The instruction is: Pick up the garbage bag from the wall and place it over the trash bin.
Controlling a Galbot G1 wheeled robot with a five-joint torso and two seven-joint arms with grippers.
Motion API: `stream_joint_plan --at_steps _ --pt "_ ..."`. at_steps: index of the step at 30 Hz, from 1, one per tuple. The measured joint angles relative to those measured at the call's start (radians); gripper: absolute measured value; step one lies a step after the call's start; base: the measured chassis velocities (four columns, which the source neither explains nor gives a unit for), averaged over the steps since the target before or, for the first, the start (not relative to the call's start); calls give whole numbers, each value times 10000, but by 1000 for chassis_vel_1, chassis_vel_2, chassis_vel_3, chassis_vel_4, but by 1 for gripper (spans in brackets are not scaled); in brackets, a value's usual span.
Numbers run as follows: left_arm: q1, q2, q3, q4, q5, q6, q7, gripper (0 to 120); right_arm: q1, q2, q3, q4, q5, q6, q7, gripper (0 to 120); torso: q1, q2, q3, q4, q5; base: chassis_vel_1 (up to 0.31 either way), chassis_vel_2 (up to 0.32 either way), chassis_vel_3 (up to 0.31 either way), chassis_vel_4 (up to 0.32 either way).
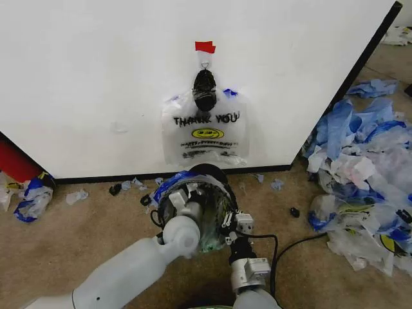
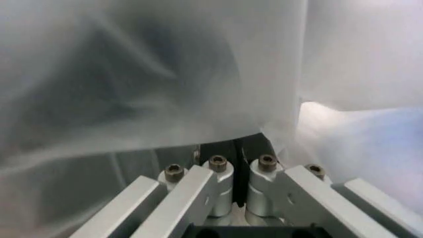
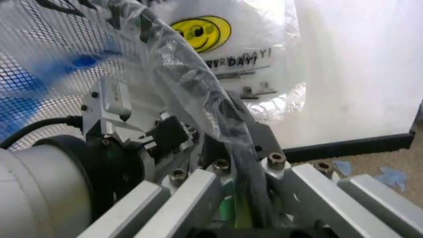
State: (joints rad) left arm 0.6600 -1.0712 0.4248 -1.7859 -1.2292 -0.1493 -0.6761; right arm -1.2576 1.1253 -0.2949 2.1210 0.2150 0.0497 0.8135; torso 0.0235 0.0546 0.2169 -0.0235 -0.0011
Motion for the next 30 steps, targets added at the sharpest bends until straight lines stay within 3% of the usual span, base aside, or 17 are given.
stream_joint_plan --at_steps 17,30 --pt "1236 323 429 -43 773 30 130 0 128 -12 -35 -96 47 48 -66 0 0 0 0 0 -1 0 0 0 0" --pt "111 -104 230 404 256 -2 12 0 -22 -16 -56 2 43 110 -210 0 0 0 0 -2 0 0 0 0 0"
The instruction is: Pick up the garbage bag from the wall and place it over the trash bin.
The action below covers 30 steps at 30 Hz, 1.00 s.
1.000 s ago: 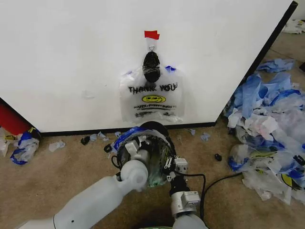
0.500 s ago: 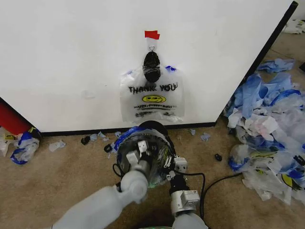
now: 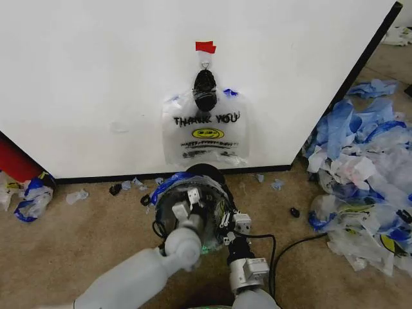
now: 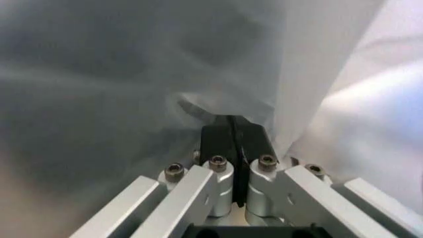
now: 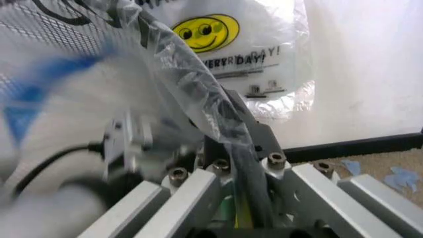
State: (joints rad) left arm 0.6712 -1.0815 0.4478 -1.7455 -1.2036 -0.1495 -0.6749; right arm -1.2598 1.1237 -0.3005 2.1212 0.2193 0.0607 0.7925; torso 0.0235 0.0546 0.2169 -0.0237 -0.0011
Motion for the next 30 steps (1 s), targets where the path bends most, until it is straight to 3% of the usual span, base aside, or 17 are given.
stream_joint_plan --at_steps 13,30 --pt "-54 -4 -48 83 -84 -11 -84 0 -73 16 -6 -1 -50 65 -64 0 0 0 0 1 0 0 0 0 0" --pt "703 680 -144 -971 -85 97 -124 0 116 20 85 -17 534 16 -3 0 0 0 0 0 0 0 0 0 0"
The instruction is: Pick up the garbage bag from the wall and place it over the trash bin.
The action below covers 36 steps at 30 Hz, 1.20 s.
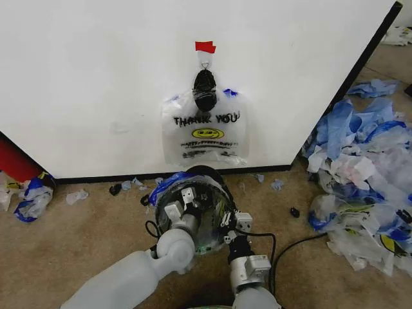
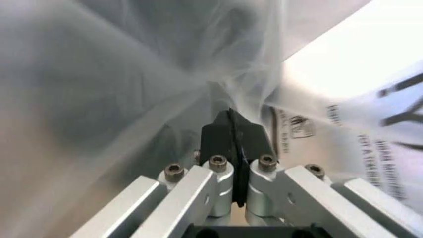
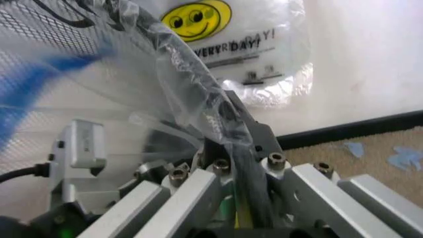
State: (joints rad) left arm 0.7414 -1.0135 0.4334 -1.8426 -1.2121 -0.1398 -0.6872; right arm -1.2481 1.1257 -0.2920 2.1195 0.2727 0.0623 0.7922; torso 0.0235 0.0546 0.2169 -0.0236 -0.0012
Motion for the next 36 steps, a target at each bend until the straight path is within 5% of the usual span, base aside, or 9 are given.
stream_joint_plan --at_steps 12,21,36 --pt "473 350 -193 -765 -64 85 -19 0 16 55 45 42 522 -132 204 0 0 0 0 -1 -1 0 0 0 0" --pt "1448 1282 -767 -2150 -75 238 251 0 517 218 503 -103 2561 -383 857 0 0 0 0 0 -2 0 0 0 0" --pt "3363 3186 -4246 -4840 -637 206 1495 0 1586 266 955 -193 6157 -1325 2397 0 0 0 0 1 -2 0 0 0 0"
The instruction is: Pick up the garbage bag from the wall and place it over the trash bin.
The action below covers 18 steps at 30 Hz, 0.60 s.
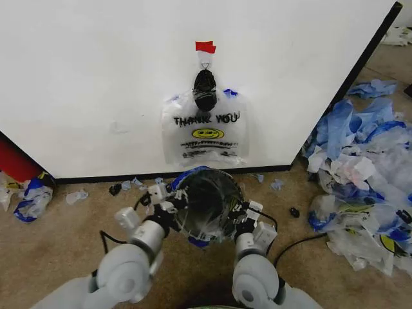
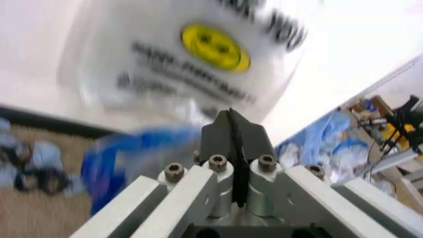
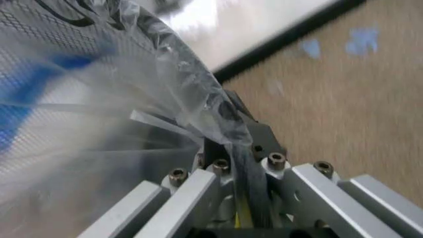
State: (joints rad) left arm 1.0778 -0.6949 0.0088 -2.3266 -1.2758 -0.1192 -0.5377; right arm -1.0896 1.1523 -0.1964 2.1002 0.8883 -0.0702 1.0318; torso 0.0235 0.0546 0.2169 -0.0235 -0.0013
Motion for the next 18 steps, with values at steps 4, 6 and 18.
stream_joint_plan --at_steps 4,6,18 --pt "-1 393 -652 -225 -226 -55 -89 0 72 -410 -27 400 1344 -586 363 0 0 0 0 -1 3 0 0 0 0" --pt "1 452 -732 -268 -251 -57 -128 0 84 -546 -42 500 1645 -702 435 0 0 0 0 0 3 0 0 0 0" --pt "39 246 -584 -96 -174 23 -227 0 67 -1377 712 1003 3577 -1206 844 0 0 0 0 -1 1 0 0 0 0"
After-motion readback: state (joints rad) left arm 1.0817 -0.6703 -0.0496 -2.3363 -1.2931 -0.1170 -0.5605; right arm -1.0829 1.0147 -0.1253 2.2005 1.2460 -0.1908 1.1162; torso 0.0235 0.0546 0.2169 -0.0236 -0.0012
